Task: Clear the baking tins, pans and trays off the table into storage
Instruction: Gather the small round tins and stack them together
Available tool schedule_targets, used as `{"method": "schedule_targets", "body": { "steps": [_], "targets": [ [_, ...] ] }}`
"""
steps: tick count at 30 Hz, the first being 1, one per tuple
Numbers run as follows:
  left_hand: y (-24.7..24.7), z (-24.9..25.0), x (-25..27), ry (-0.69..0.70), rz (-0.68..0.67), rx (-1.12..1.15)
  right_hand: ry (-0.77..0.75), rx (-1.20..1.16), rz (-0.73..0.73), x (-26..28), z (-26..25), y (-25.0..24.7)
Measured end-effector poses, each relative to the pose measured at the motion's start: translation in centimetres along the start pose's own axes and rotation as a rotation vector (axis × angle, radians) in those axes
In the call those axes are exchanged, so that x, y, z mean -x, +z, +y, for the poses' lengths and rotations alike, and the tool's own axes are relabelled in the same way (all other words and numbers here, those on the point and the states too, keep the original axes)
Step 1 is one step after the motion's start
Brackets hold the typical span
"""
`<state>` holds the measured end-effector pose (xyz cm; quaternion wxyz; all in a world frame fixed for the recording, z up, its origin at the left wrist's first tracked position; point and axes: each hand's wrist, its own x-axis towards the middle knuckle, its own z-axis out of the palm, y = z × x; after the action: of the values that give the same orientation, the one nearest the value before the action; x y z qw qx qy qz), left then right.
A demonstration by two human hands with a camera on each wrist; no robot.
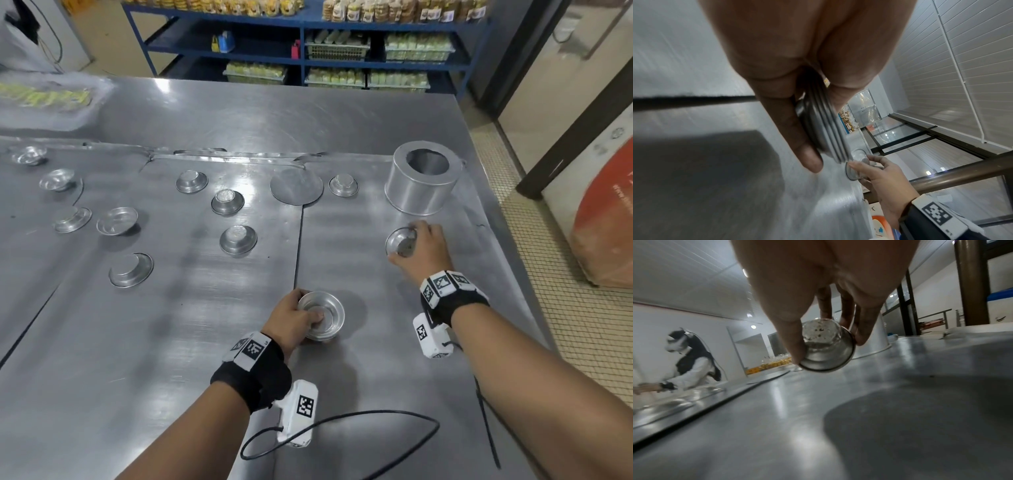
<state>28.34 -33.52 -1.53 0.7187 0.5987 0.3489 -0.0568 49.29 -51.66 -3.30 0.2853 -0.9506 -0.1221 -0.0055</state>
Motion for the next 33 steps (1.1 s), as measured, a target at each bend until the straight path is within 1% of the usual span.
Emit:
{"method": "schedule_targets", "body": {
  "steps": [5,7,11,16,18,21,26,33],
  "targets": [
    [-1.5,0.0,1.4,-0.028,-0.043,0.034,-0.106,-0.179,-0.031,6.4,-5.2,-0.1],
    [-2.3,0.1,2.1,-0.035,-0.049,0.084,-0.162,-0.26,-0.047,8.8,-6.9,0.1],
    [-4.4,0.2,3.4,-0.061,-0.071,0.201,-0.251,-0.419,-0.032,13.5,-9.9,0.7],
    [-7.3,-0.2,4.8,-0.032,-0.181,0.168,-0.339,-0.528,-0.046,18.5,-12.9,1.9],
    [-8.2,-0.4,5.5,-0.026,-0.202,0.157,-0.334,-0.559,-0.071,20.1,-13.9,2.5],
    [-9.4,-0.7,6.5,-0.022,-0.185,0.127,-0.318,-0.588,-0.086,22.2,-15.3,3.3],
    [-11.8,-1.6,7.8,-0.017,-0.159,0.153,-0.265,-0.634,-0.125,24.9,-17.5,4.4],
    [-16.0,-2.8,9.1,0.011,-0.104,0.163,-0.233,-0.69,-0.258,27.4,-19.8,5.9]
  ]
}}
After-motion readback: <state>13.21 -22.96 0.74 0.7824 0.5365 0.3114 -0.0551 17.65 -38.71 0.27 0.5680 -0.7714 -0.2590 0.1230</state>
